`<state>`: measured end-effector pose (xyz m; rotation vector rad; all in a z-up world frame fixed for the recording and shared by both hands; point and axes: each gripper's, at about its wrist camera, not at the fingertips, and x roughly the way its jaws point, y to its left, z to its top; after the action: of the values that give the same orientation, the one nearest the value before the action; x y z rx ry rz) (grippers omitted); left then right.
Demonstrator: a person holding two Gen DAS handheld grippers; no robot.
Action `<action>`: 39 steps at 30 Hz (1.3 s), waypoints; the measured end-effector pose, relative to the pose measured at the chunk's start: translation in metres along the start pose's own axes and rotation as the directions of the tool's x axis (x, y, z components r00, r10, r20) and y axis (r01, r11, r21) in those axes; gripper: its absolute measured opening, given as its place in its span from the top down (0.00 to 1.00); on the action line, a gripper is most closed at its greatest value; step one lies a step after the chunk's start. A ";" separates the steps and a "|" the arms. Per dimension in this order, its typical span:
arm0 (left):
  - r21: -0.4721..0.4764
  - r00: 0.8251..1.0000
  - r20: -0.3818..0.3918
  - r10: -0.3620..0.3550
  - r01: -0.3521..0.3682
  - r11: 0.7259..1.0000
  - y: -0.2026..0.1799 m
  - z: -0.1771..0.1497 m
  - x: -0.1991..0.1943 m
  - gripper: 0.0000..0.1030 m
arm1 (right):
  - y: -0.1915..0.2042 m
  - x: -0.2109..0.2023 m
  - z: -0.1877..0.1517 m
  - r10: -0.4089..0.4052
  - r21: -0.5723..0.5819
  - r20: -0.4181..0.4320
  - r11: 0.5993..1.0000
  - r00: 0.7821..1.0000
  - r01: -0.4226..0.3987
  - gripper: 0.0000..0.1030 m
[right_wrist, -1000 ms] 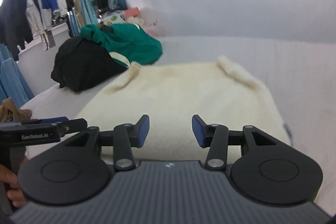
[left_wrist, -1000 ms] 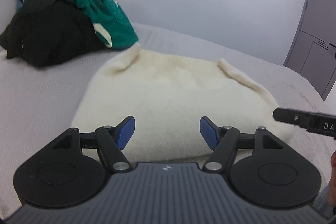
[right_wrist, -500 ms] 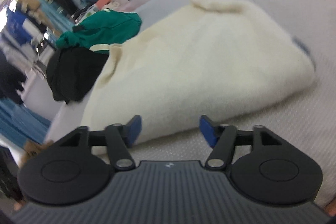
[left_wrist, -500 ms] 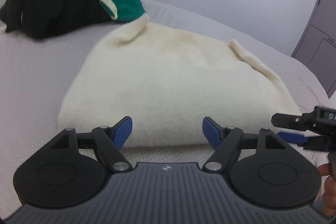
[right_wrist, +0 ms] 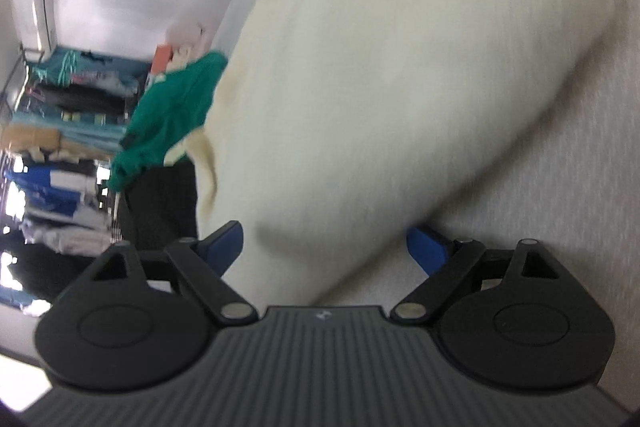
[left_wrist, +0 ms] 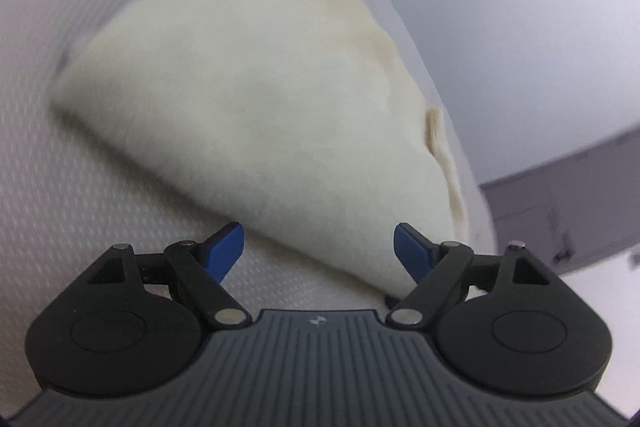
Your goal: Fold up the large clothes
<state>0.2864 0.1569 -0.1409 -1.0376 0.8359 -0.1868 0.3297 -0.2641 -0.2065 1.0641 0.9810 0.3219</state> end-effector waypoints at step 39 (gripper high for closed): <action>0.014 0.954 0.301 -0.013 0.009 1.000 -0.012 0.002 -0.088 0.73 | 0.037 -0.090 -0.023 0.007 -0.288 0.272 0.955 0.962 0.075 0.69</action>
<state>0.2307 0.1966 -0.0846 -1.0284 0.5515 -0.0405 0.2689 -0.2907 -0.1315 0.7910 0.6794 0.2761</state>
